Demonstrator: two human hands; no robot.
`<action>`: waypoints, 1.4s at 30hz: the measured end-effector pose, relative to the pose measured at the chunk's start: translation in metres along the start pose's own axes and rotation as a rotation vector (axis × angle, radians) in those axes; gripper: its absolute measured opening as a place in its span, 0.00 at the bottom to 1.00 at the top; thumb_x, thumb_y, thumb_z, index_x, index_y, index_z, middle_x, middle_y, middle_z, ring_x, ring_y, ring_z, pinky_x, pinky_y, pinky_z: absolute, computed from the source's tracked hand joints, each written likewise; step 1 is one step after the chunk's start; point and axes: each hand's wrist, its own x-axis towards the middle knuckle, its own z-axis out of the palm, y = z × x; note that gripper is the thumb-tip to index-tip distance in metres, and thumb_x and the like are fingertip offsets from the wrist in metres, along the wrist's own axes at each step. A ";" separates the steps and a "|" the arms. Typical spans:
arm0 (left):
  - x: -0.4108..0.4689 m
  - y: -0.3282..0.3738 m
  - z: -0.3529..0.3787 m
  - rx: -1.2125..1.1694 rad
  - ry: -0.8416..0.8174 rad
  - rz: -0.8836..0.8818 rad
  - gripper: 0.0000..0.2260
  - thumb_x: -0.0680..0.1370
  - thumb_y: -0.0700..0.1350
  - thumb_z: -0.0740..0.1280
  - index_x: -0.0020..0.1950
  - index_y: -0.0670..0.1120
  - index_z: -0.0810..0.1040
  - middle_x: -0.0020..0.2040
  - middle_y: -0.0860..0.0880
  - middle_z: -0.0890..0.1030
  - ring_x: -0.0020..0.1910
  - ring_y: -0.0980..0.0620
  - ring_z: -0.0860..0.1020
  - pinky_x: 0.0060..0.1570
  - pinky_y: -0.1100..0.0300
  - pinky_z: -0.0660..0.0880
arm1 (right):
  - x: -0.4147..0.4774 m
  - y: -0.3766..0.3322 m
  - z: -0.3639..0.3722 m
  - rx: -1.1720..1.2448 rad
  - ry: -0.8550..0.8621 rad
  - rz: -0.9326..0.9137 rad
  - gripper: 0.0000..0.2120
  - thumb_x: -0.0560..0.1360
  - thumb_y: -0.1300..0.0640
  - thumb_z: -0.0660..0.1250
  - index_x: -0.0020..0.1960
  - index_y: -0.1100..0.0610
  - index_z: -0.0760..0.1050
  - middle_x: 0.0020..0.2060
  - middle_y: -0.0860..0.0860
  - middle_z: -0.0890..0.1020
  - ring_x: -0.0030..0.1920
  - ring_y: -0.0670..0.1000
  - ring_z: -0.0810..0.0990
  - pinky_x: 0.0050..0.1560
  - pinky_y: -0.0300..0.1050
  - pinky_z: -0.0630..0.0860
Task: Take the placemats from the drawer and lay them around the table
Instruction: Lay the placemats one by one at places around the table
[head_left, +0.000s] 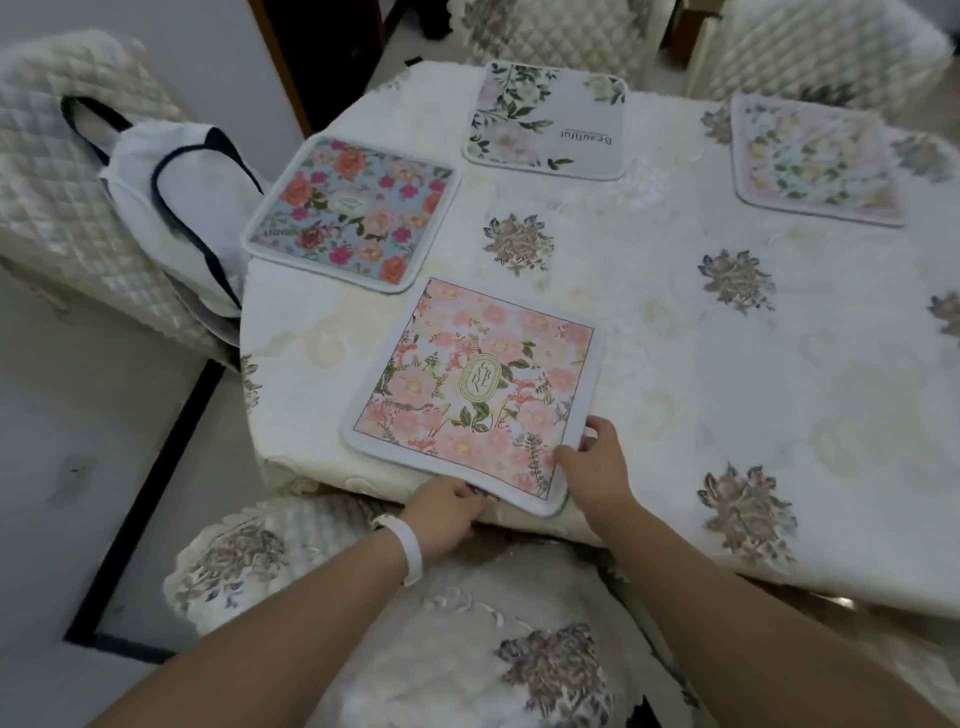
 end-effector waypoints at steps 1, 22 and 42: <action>0.002 -0.002 -0.016 0.041 -0.003 0.012 0.16 0.77 0.49 0.68 0.32 0.47 0.70 0.26 0.50 0.73 0.25 0.51 0.71 0.29 0.63 0.69 | -0.002 0.001 0.003 0.003 -0.003 -0.004 0.21 0.73 0.64 0.67 0.61 0.48 0.66 0.53 0.51 0.80 0.50 0.52 0.81 0.53 0.55 0.80; 0.091 0.010 -0.138 -0.239 0.146 0.196 0.17 0.76 0.38 0.70 0.62 0.48 0.72 0.49 0.46 0.82 0.46 0.47 0.83 0.44 0.52 0.81 | -0.005 0.005 -0.035 -0.175 -0.030 -0.046 0.17 0.78 0.63 0.62 0.59 0.42 0.72 0.48 0.42 0.82 0.47 0.43 0.81 0.39 0.39 0.77; 0.072 -0.014 -0.131 0.024 0.390 0.257 0.14 0.77 0.44 0.68 0.59 0.57 0.71 0.44 0.63 0.78 0.41 0.63 0.77 0.35 0.65 0.70 | 0.000 0.013 -0.009 -0.316 -0.009 -0.056 0.16 0.76 0.62 0.65 0.57 0.45 0.69 0.44 0.39 0.78 0.43 0.40 0.77 0.34 0.35 0.70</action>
